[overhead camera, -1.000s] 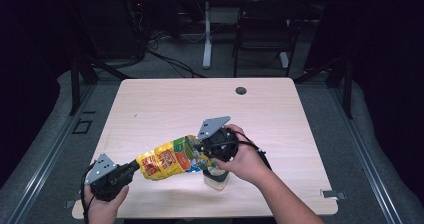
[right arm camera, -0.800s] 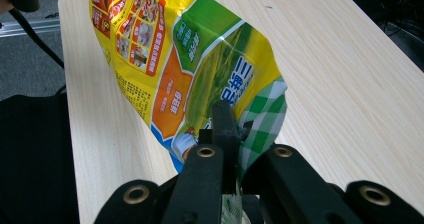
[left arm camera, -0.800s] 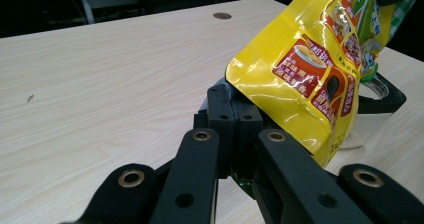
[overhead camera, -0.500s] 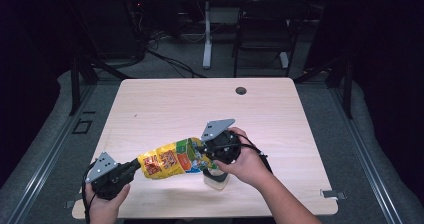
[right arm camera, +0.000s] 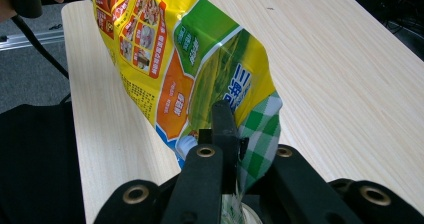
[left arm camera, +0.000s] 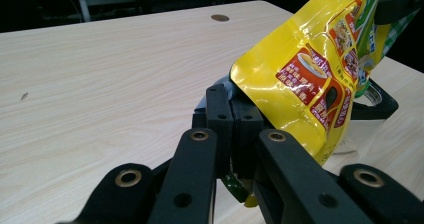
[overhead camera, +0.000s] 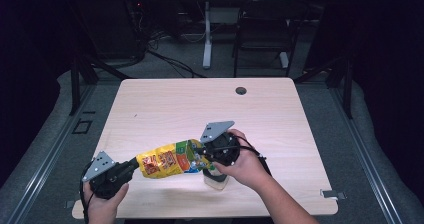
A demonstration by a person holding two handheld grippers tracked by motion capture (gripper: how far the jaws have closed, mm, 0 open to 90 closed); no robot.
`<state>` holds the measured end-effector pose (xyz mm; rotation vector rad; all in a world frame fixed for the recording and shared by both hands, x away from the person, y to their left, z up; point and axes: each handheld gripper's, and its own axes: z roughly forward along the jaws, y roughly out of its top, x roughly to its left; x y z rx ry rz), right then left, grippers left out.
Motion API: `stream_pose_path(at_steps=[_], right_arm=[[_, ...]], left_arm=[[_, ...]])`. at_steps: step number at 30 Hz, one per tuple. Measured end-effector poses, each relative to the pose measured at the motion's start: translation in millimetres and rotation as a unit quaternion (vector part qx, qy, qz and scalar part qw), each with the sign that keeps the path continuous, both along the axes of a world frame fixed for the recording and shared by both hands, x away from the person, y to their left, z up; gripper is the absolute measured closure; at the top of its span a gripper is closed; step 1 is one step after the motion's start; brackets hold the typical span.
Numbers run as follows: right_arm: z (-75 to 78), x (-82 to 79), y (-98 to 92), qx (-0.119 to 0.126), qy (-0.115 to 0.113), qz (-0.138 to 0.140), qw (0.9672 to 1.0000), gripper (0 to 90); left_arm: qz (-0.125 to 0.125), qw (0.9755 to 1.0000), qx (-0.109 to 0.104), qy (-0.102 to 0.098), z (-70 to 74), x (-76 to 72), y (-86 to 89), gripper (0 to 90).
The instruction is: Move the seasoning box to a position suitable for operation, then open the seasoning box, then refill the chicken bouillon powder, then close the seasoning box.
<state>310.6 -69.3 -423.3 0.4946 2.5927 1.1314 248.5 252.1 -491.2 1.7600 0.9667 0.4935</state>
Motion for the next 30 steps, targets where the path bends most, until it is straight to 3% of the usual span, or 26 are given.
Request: stream_pose_path(at_steps=[13, 30], right_arm=[[-1.8, -1.4, -1.6, -0.001, -0.007, -0.001, 1.0, 88.5], [-5.3, -1.1, -8.4, 0.016, -0.005, -0.002, 0.9999, 88.5]], left_arm=[[-0.001, 1.0, 0.001, -0.004, 6.2, 0.6, -1.7, 88.9], [-0.006, 0.9999, 0.007, -0.006, 17.0, 3.8, -4.9, 88.6]])
